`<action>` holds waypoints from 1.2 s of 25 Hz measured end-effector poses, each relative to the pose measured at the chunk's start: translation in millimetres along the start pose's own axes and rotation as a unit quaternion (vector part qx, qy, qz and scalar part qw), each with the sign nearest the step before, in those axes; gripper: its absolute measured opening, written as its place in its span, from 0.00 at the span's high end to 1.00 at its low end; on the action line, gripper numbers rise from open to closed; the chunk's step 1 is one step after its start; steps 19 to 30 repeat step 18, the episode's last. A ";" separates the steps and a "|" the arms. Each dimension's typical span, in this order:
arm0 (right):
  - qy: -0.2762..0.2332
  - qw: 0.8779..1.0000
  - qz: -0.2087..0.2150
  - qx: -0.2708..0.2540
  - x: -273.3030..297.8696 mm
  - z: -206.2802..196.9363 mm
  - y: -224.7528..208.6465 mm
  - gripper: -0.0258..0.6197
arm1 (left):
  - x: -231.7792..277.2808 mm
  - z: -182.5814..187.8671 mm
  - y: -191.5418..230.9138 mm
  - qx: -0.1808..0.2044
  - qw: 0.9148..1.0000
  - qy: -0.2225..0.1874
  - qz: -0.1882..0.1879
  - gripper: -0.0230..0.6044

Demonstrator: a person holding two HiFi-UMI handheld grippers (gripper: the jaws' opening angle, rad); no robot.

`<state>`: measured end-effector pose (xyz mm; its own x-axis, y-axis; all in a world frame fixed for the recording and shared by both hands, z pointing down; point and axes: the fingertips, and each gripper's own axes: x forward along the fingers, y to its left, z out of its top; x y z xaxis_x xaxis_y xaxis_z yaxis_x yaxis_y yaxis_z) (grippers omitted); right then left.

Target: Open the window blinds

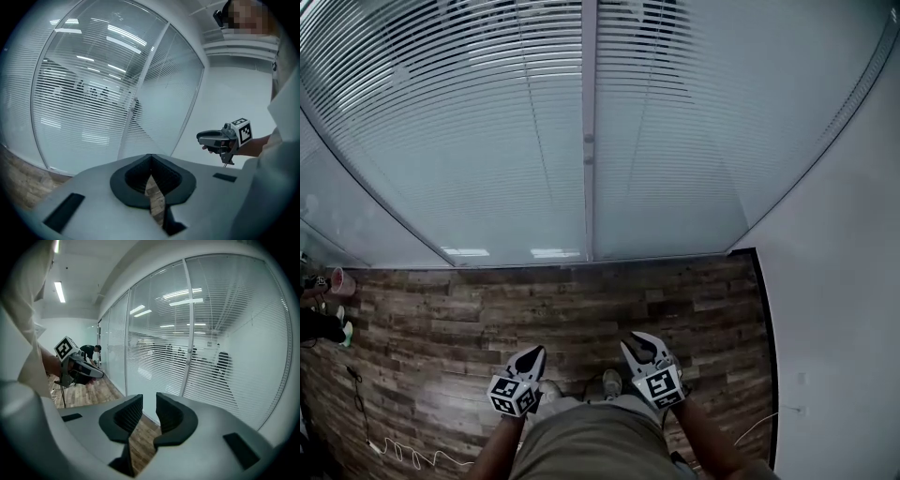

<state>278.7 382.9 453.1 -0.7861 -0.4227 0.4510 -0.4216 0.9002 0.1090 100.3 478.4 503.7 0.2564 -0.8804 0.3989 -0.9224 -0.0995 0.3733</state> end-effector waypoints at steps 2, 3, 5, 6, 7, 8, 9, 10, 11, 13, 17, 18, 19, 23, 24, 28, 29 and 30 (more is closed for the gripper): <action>-0.007 1.000 0.002 0.009 -7.7 5.4 -8.0 0.83 | 3.0 7.6 -11.9 0.001 1.000 -0.002 0.001 0.94; -0.009 1.000 0.004 0.015 -6.4 2.7 -12.8 0.83 | 8.2 6.4 -14.1 0.001 1.000 -0.003 0.002 0.94; -0.013 1.000 0.008 0.020 2.7 -9.9 -24.0 0.83 | 24.2 -2.6 -13.5 0.001 1.000 -0.003 0.007 0.94; -0.015 1.000 0.010 0.020 6.0 -15.5 -29.1 0.83 | 30.8 -7.0 -14.4 0.000 1.000 -0.002 0.009 0.94; -0.016 1.000 0.012 0.020 6.7 -19.2 -32.9 0.83 | 34.5 -10.5 -17.4 -0.002 1.000 0.000 0.012 0.94; -0.017 1.000 0.014 0.020 5.0 -21.4 -35.3 0.83 | 35.7 -13.5 -22.1 -0.003 1.000 0.002 0.014 0.94; -0.019 0.999 0.016 0.020 2.4 -22.7 -37.0 0.83 | 35.5 -16.1 -27.4 -0.005 1.000 0.003 0.017 0.94; -0.020 0.999 0.018 0.021 -0.3 -23.6 -38.5 0.83 | 35.1 -18.4 -32.5 -0.006 1.000 0.005 0.019 0.94; -0.022 0.999 0.021 0.020 -2.6 -24.2 -40.2 0.83 | 35.3 -20.4 -37.6 -0.008 1.000 0.005 0.021 0.94; -0.025 0.999 0.028 0.018 -7.6 -25.9 -43.8 0.83 | 37.3 -25.2 -48.6 -0.011 1.000 0.005 0.025 0.94; -0.027 0.999 0.040 0.011 -19.0 -31.9 -53.0 0.83 | 46.7 -37.8 -74.1 -0.022 0.999 0.007 0.027 0.94; -0.027 0.999 0.042 0.009 -21.3 -33.2 -55.8 0.83 | 49.9 -40.6 -80.2 -0.025 0.999 0.008 0.026 0.94; -0.027 0.999 0.042 0.009 -21.3 -33.2 -55.8 0.83 | 49.9 -40.6 -80.2 -0.025 0.999 0.008 0.026 0.94; -0.027 0.999 0.042 0.009 -21.3 -33.2 -55.8 0.83 | 49.9 -40.6 -80.2 -0.025 0.999 0.008 0.026 0.94; -0.027 0.999 0.042 0.009 -21.3 -33.2 -55.8 0.83 | 49.9 -40.6 -80.2 -0.025 0.999 0.008 0.026 0.94; -0.027 0.999 0.042 0.009 -21.3 -33.2 -55.8 0.83 | 49.9 -40.6 -80.2 -0.025 0.999 0.008 0.026 0.94; -0.027 0.999 0.042 0.009 -21.3 -33.2 -55.8 0.83 | 49.9 -40.6 -80.2 -0.025 0.999 0.008 0.026 0.94; -0.027 0.999 0.042 0.009 -21.3 -33.2 -55.8 0.83 | 49.9 -40.6 -80.2 -0.025 0.999 0.008 0.026 0.94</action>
